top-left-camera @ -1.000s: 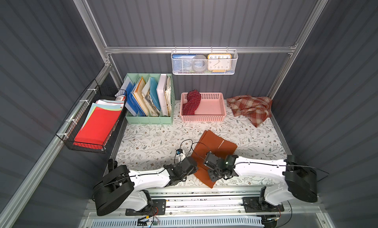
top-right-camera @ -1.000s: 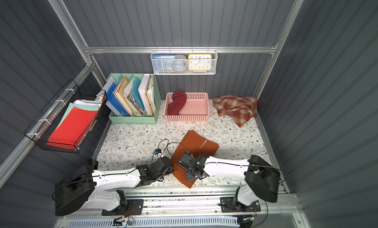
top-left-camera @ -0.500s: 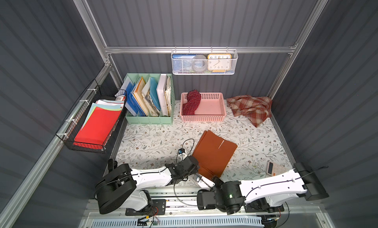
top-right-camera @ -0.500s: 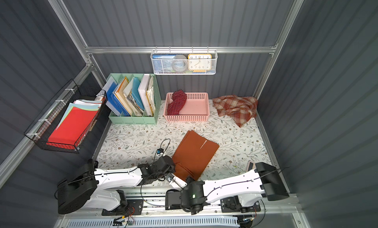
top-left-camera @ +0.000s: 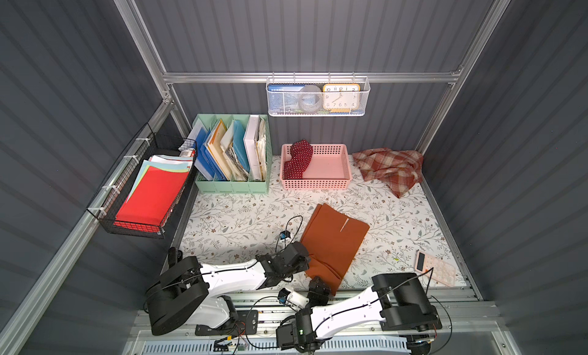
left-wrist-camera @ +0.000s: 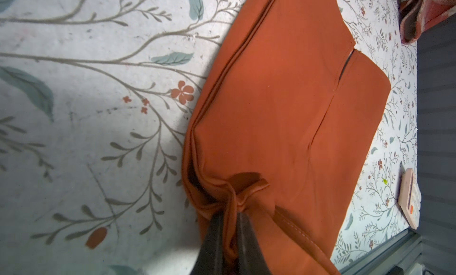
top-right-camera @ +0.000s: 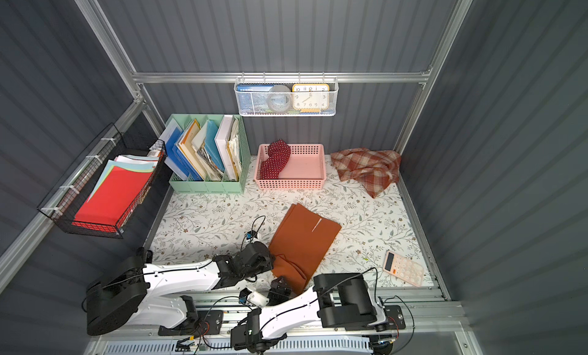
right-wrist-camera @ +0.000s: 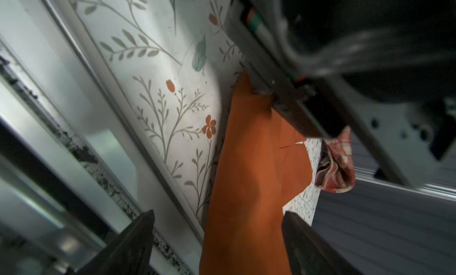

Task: Roll up the skirts
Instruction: Roll the skirt at the center of the board.

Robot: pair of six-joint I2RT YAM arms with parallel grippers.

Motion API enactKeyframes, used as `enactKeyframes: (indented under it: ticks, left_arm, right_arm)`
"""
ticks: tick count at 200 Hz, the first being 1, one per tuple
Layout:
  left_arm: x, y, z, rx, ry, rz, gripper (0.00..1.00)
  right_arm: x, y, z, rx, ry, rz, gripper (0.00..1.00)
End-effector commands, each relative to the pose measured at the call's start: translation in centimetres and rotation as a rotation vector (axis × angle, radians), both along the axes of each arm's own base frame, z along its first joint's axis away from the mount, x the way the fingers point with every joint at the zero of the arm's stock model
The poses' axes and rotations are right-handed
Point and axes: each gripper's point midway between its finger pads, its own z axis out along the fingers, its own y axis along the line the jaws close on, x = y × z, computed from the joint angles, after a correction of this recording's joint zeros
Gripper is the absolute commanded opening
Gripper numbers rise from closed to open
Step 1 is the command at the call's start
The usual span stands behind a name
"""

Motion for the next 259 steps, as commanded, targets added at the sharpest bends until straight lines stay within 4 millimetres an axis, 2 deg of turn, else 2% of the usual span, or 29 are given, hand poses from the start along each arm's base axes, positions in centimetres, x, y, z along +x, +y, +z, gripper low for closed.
enactKeyframes:
  ticks: [1, 28, 80, 103, 143, 189, 206, 241, 259]
  left_arm:
    - [-0.3, -0.3, 0.5, 0.007, -0.002, -0.036, 0.0]
    - [-0.4, -0.5, 0.2, 0.008, 0.01, -0.04, 0.0]
    - [-0.7, -0.2, 0.0, 0.001, 0.026, -0.032, 0.0]
    - [-0.9, 0.2, 0.3, 0.003, 0.028, -0.027, 0.0]
    - [-1.2, 0.6, 0.5, -0.004, 0.038, -0.014, 0.0]
    - [-1.4, 0.7, 0.2, 0.003, 0.057, -0.011, 0.0]
    - [-1.6, 0.8, -0.1, 0.009, 0.066, -0.012, 0.0]
    - [-1.8, 1.1, -0.8, 0.018, 0.084, -0.006, 0.0]
    - [-2.0, 1.3, -1.0, 0.023, 0.087, -0.007, 0.0]
  right_arm:
    - [1.6, -0.5, 2.0, -0.045, -0.123, -0.026, 0.89]
    - [2.7, -1.1, 1.4, -0.073, -0.134, -0.06, 0.89]
    - [4.5, -2.4, -1.8, -0.151, -0.105, -0.122, 0.89]
    - [5.3, -3.1, -2.4, -0.168, -0.114, -0.158, 0.89]
    - [7.1, -5.1, -2.7, -0.212, -0.155, -0.258, 0.87]
    - [7.7, -6.5, -2.8, -0.199, -0.136, -0.355, 0.85]
    - [7.9, -7.3, -2.2, -0.211, -0.152, -0.389, 0.85]
    - [8.5, -8.3, -3.1, -0.222, -0.119, -0.44, 0.84]
    - [8.9, -8.6, -3.5, -0.225, -0.106, -0.458, 0.8]
